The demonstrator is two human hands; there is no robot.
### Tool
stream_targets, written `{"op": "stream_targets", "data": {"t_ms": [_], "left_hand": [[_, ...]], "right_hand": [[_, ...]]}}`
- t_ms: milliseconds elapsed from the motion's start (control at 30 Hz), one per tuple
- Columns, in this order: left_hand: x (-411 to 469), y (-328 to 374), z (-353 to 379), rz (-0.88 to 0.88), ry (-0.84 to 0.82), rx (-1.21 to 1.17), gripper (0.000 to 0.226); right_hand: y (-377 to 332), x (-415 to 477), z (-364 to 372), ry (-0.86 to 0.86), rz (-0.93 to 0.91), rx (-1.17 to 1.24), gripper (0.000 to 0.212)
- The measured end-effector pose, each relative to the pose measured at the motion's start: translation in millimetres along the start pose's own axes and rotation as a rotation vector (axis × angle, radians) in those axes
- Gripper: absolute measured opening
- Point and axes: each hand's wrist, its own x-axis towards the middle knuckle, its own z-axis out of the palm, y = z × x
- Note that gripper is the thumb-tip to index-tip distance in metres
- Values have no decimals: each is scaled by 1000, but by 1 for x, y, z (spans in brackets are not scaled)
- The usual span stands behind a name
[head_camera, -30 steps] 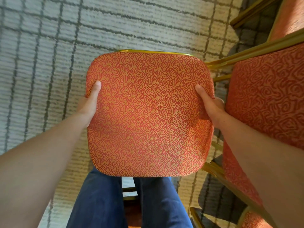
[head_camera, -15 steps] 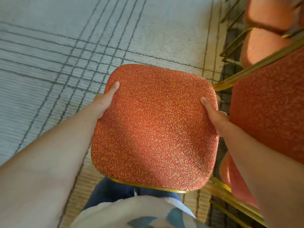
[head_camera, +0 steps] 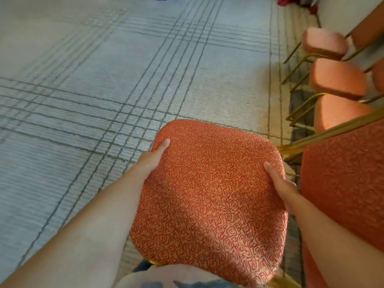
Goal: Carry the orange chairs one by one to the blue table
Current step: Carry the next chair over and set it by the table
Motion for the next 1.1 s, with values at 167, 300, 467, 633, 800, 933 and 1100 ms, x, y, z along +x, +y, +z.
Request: {"op": "stream_targets", "data": {"t_ms": [167,300,467,633,800,933,1100], "left_hand": [[52,57,-39,84,-1,30,120],[92,114,-64,152,14,48,129],[144,178,-67,182,-13,22,127],[205,236,-48,162,-34,28,110],[280,319,-26,156,-21,-1,126],[334,381,-11,101,7,-21,139],[382,440,-10,90,65,-33,135]], "right_hand": [[-51,15,47,24,-27,64,111],[-110,28,72,45,-89,97,104],[-175,63,85,105,-147,87,105],[-240,124,97,115,-143,88,115],[-335,203,105,80,-170,83,125],[-420,260,103,49,-209,47,112],[-483,342,128,-21,-133,12,124]]}}
